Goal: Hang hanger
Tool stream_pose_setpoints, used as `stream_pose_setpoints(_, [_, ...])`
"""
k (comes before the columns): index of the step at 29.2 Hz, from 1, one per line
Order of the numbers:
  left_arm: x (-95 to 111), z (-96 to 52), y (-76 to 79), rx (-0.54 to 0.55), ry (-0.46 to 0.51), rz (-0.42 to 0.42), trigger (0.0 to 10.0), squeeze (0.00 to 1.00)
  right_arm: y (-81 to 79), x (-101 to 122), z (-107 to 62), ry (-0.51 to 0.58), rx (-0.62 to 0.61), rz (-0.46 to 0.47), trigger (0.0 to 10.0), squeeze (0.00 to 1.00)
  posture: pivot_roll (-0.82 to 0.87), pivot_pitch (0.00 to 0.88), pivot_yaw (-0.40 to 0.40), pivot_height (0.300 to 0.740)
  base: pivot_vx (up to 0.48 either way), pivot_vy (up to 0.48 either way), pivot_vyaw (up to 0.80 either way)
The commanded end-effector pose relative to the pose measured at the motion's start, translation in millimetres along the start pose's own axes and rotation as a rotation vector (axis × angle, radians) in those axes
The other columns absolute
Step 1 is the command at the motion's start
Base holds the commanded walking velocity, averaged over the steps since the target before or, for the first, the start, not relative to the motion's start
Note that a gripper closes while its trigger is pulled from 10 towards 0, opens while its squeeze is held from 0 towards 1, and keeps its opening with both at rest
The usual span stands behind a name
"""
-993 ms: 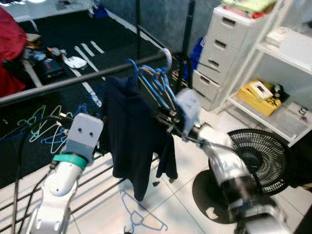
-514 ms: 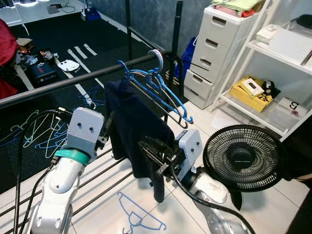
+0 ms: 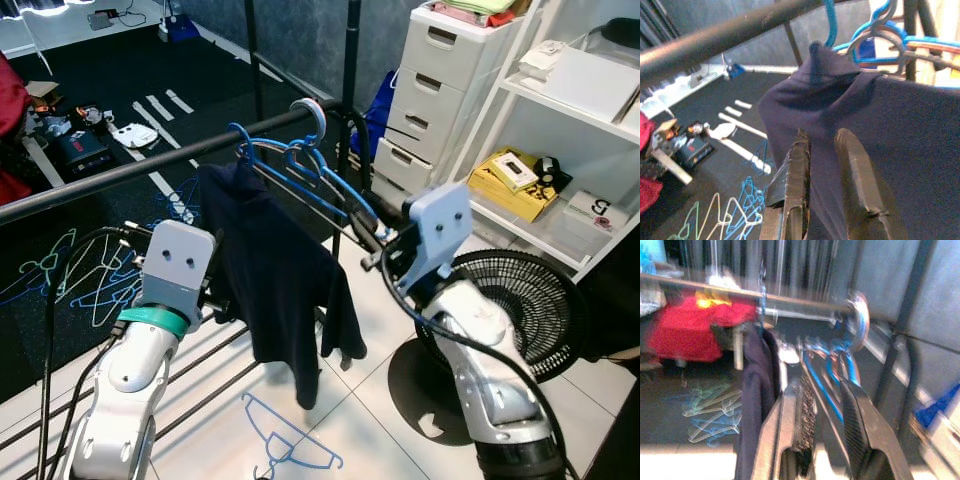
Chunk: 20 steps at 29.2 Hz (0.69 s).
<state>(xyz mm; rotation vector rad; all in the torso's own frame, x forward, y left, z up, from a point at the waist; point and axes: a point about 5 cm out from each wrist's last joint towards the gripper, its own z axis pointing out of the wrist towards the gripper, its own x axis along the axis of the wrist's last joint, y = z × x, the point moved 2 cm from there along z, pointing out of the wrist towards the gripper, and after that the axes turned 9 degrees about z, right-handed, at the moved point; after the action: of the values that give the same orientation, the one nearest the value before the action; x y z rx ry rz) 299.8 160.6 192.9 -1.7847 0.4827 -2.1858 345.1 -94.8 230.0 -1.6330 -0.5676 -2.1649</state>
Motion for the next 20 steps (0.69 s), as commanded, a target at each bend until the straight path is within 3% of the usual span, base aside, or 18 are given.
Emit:
stream_pose_setpoints(1, [-9,-0.5,-2.7,0.023,-0.047,-0.010,10.0,0.00,15.0,-15,10.6,-0.058,-0.018,0.023,10.0,0.00,0.03,0.068,0.084,0.740,0.000,0.000,0.00])
stream_pose_setpoints(4, [-9,0.0,-6.2,0.040,-0.049,-0.003,10.0,0.00,25.8,-22,22.4,-0.103,-0.023,0.041,10.0,0.00,0.05,0.070,0.077,0.740,0.000,0.000,0.00])
stream_pose_setpoints(5, [-8,-0.3,-9.4,0.052,-0.048,0.004,10.0,0.00,32.6,-27,31.7,-0.141,-0.014,0.082,10.0,1.00,0.06,0.073,0.070,0.740,0.000,0.000,0.00])
stream_pose_setpoints(12, [-3,-5.3,-16.3,0.087,-0.041,0.013,10.0,0.00,34.3,-28,48.6,-0.204,0.083,0.118,10.0,1.00,0.10,0.087,0.041,0.740,0.000,0.000,0.00])
stream_pose_setpoints(20, [-5,-11.3,-16.5,0.098,-0.057,0.016,10.0,0.00,26.8,-2,67.8,-0.103,0.198,0.176,10.0,1.00,0.11,0.092,0.032,0.740,0.000,0.000,0.00])
